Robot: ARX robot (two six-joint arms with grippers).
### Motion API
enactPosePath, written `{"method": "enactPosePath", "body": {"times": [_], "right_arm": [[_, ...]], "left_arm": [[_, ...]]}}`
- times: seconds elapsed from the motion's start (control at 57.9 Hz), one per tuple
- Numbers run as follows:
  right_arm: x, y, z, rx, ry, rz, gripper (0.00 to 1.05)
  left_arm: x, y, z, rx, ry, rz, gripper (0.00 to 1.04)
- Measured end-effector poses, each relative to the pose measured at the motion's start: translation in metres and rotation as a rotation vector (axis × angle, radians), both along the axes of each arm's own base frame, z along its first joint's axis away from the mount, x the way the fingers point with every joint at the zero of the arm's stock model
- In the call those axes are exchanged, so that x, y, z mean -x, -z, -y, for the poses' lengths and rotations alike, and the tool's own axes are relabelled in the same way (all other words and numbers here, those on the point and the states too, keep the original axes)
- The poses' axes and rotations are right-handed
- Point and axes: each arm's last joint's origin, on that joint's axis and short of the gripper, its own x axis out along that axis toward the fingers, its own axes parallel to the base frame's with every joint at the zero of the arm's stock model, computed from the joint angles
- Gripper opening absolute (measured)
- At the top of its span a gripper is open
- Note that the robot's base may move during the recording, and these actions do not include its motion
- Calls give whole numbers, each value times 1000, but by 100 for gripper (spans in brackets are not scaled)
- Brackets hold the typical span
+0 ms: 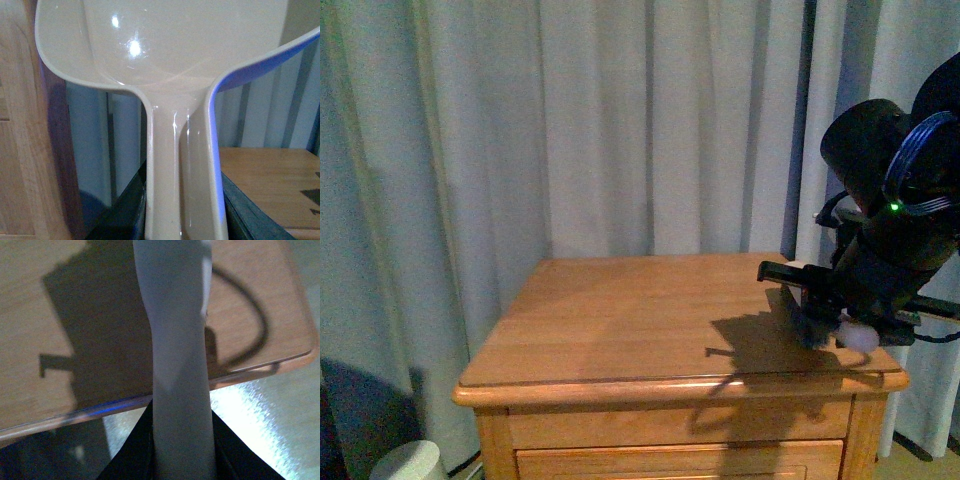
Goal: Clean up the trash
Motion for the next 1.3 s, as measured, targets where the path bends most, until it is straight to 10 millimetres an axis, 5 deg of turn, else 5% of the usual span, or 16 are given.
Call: {"method": "enactPosePath", "body": {"times": [0.242,0.467,0.743,0.951,1.296], "right_arm": [[46,-44,6,108,-55,281,20],[124,-101,22,196,-58,579,20],[206,-121,53,256,23,752,20],[228,-118,55,288,25,791,20],[233,-119,56,301,25,801,20]], "left_arm": [[0,0,0,0,0,0,27],[0,0,0,0,0,0,27],[0,0,0,0,0,0,27],[0,0,0,0,0,0,27],[0,0,0,-2,10,-1,27]]}}
